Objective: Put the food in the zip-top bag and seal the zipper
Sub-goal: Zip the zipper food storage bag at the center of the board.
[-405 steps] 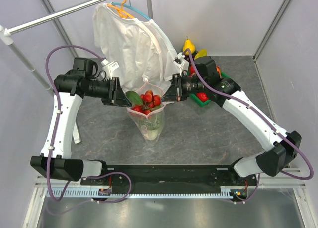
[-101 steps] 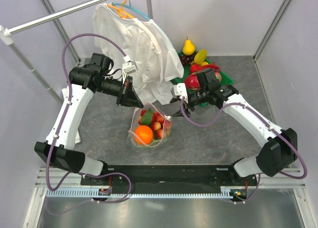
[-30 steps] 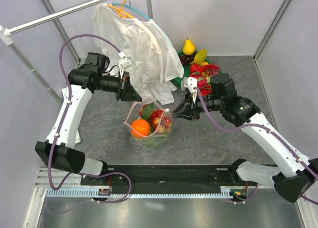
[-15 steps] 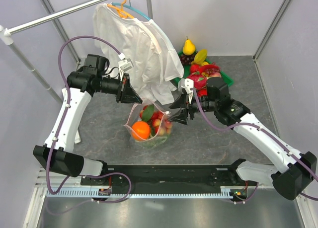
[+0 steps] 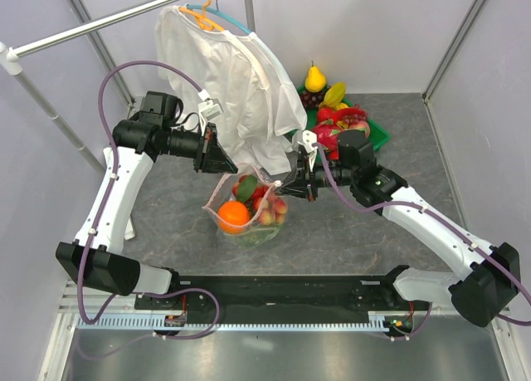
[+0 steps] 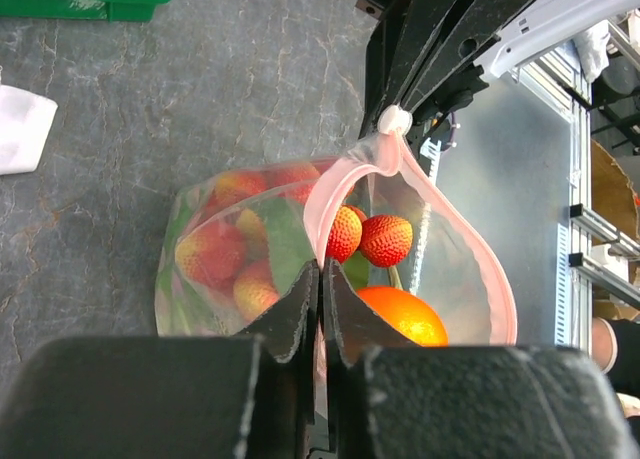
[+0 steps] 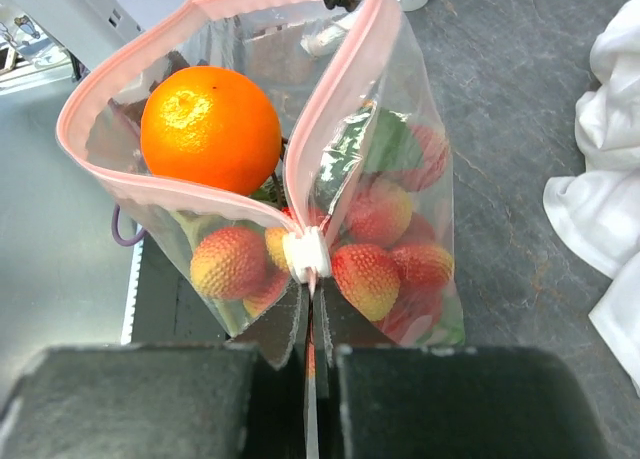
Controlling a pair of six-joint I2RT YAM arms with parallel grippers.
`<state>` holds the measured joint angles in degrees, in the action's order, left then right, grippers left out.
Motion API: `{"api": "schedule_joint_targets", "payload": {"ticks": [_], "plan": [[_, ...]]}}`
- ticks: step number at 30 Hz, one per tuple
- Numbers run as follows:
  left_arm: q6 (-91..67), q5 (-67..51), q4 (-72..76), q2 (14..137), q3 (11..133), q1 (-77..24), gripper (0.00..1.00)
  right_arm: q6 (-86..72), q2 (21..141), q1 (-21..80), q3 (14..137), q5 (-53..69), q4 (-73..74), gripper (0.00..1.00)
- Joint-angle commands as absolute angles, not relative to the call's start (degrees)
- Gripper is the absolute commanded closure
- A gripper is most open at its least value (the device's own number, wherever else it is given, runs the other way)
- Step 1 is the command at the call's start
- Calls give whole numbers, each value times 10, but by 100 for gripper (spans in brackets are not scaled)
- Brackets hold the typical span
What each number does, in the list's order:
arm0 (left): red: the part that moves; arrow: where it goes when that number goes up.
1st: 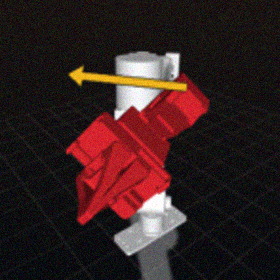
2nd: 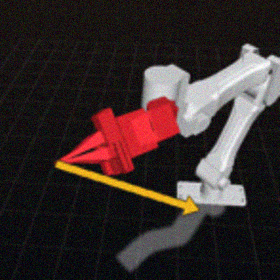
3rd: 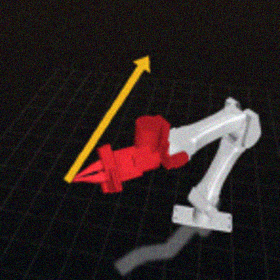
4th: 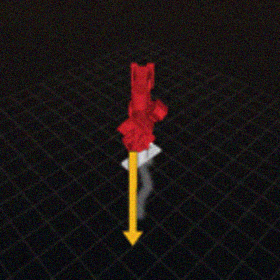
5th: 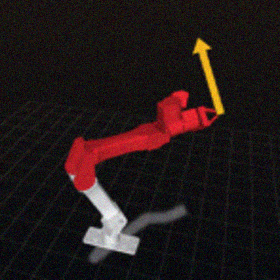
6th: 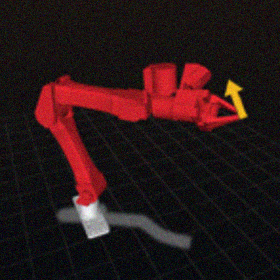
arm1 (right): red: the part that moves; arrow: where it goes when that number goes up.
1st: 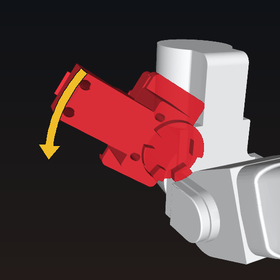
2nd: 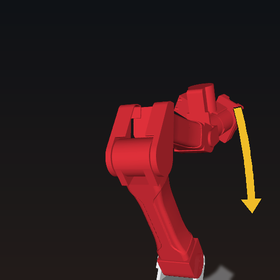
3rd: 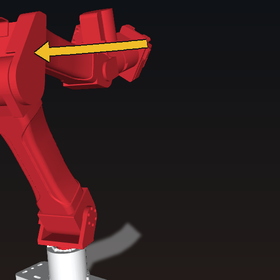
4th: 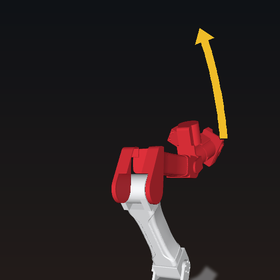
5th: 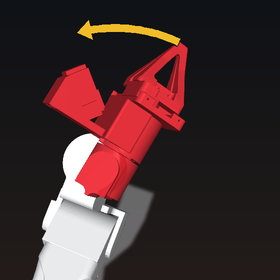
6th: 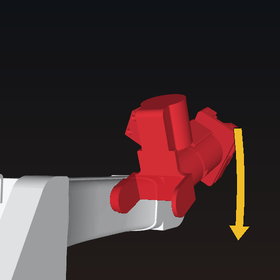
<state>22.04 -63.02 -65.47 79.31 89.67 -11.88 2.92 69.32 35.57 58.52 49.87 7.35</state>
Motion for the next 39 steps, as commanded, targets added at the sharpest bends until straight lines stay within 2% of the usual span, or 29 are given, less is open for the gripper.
{"api": "schedule_joint_targets", "payload": {"ticks": [1, 2, 3, 5, 6, 7, 9, 11, 19, 24, 29, 39], "plan": [[193, -626, -620, 789, 896, -117, 83, 1, 654, 357, 597, 485, 79, 100], [186, -623, -609, 787, 897, -117, 79, 1, 637, 357, 599, 482, 91, 100], [185, -622, -605, 787, 903, -118, 72, 1, 628, 357, 600, 467, 114, 100], [192, -620, -600, 778, 929, -120, 65, 1, 604, 357, 604, 450, 138, 100], [192, -620, -594, 775, 935, -121, 52, 2, 599, 357, 608, 441, 159, 100], [188, -619, -590, 766, 947, -130, 47, 2, 599, 359, 612, 431, 170, 100], [186, -599, -579, 754, 955, -153, 39, 1, 599, 358, 620, 418, 192, 100], [190, -567, -576, 736, 956, -210, 35, -12, 601, 358, 621, 415, 197, 100], [194, -440, -482, 703, 896, -369, 35, -18, 571, 358, 606, 399, 192, 100], [209, -387, -437, 730, 887, -435, 41, -7, 563, 359, 600, 401, 187, 100], [211, -351, -365, 732, 857, -464, 44, -4, 552, 359, 594, 403, 177, 100], [204, -325, -342, 761, 855, -499, 49, -4, 550, 359, 594, 405, 171, 100]]}}
